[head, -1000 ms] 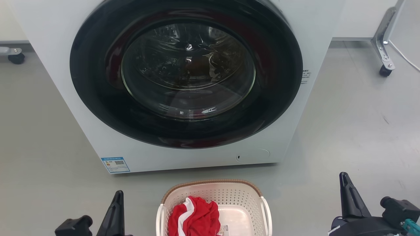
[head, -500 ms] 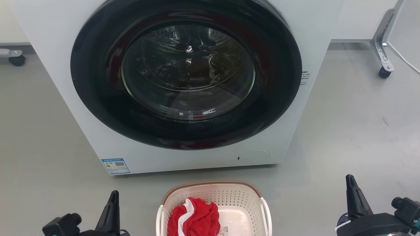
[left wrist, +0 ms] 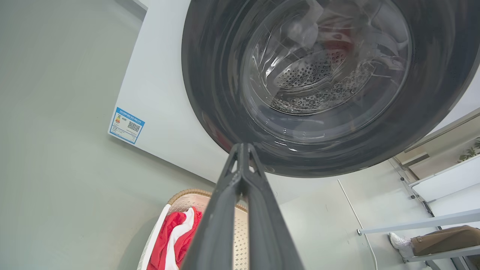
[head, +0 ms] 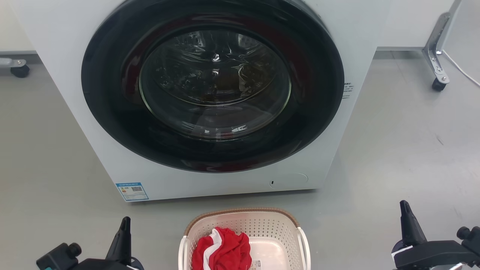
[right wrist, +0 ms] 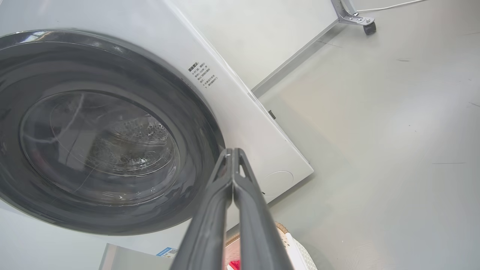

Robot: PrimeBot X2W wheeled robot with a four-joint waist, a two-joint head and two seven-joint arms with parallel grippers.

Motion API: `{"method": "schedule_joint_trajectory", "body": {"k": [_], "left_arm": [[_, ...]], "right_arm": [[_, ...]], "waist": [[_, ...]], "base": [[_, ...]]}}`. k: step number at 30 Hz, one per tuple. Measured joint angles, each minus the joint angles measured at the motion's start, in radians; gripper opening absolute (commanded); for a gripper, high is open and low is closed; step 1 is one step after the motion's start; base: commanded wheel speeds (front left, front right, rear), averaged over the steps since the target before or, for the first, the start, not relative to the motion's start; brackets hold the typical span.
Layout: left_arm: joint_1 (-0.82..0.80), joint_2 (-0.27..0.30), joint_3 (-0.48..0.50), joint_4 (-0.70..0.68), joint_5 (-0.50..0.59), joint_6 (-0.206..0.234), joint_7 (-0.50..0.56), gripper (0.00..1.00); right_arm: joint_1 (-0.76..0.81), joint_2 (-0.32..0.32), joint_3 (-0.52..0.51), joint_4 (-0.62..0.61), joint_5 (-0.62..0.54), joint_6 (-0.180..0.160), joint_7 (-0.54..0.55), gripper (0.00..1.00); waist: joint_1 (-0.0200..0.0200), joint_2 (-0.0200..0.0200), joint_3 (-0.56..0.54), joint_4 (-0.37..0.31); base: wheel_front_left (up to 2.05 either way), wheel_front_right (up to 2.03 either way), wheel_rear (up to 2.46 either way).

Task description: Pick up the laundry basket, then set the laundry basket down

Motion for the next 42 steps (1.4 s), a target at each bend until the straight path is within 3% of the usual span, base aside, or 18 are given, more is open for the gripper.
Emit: {"method": "schedule_joint_trajectory", "body": {"k": [42], "left_arm": [[-0.067, -0.055, 0.139, 0.101, -0.488, -0.1, 0.109, 0.0]], "right_arm": [[-0.041, 0.072, -0.167, 0.086, 0.497, 0.099, 0.14, 0.0]], "waist": [[0.0, 0.0, -0.019, -0.002]], "base": [[0.0, 0.0, 0.0]]}}
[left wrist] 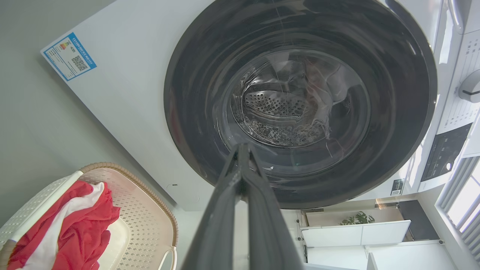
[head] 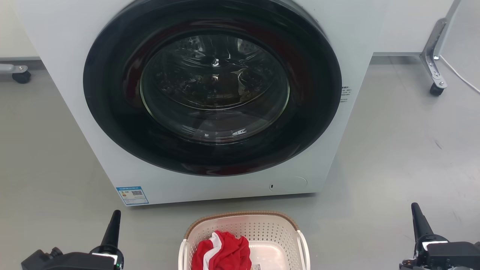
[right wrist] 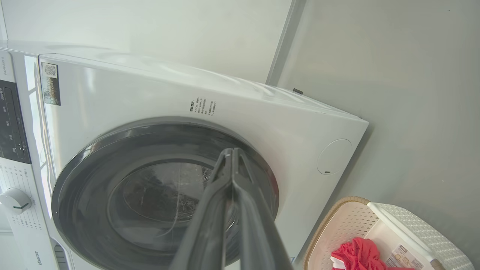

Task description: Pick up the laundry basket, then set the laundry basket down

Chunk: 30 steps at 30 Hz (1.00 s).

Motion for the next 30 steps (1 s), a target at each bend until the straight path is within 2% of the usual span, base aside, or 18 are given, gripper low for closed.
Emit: {"method": "schedule_joint_trajectory", "body": {"k": [17, 30], "left_arm": [[-0.035, -0.022, 0.058, 0.038, -0.195, -0.04, 0.043, 0.0], [-0.035, -0.024, 0.06, 0.042, -0.214, -0.047, 0.044, 0.0]], "right_arm": [[-0.014, 0.031, -0.067, 0.033, 0.2, 0.041, 0.056, 0.0], [-0.019, 0.033, -0.07, 0.035, 0.206, 0.044, 0.06, 0.0]], "waist": [[0.0, 0.0, -0.008, -0.001], [0.0002, 0.0, -0.008, -0.001]], "base": [[0.0, 0.0, 0.0], [0.0, 0.0, 0.0]]}}
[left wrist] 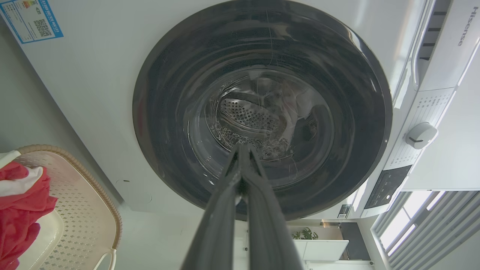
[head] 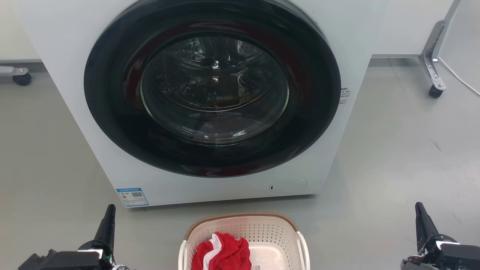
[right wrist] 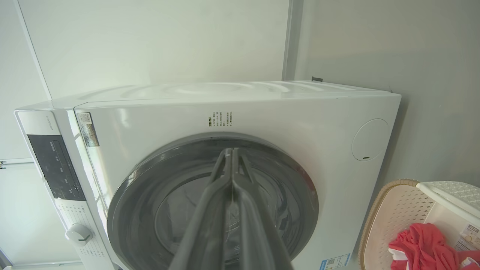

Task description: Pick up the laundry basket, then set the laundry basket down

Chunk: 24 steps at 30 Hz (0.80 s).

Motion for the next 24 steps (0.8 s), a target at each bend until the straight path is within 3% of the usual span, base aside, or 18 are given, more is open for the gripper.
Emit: {"method": "schedule_joint_trajectory", "body": {"k": [24], "left_arm": [[0.0, 0.0, 0.0, 0.001, 0.0, 0.0, 0.0, 0.0]], "right_arm": [[0.0, 0.0, 0.0, 0.0, 0.0, 0.0, 0.0, 0.0]], "waist": [[-0.0001, 0.0, 0.0, 0.0]], "base": [[0.0, 0.0, 0.0]]}}
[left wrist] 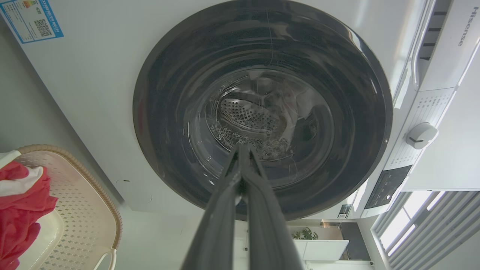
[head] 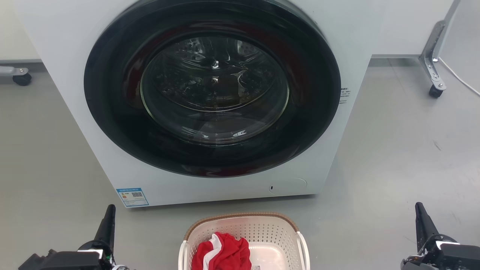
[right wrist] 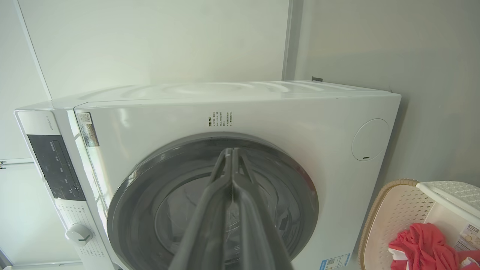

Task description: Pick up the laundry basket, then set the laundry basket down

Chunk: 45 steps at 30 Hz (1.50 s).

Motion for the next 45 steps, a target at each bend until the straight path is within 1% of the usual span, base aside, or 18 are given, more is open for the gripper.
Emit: {"method": "schedule_joint_trajectory", "body": {"k": [45], "left_arm": [[0.0, 0.0, 0.0, 0.002, 0.0, 0.0, 0.0, 0.0]], "right_arm": [[0.0, 0.0, 0.0, 0.0, 0.001, 0.0, 0.0, 0.0]], "waist": [[0.0, 0.0, 0.0, 0.0]], "base": [[0.0, 0.0, 0.0]]}}
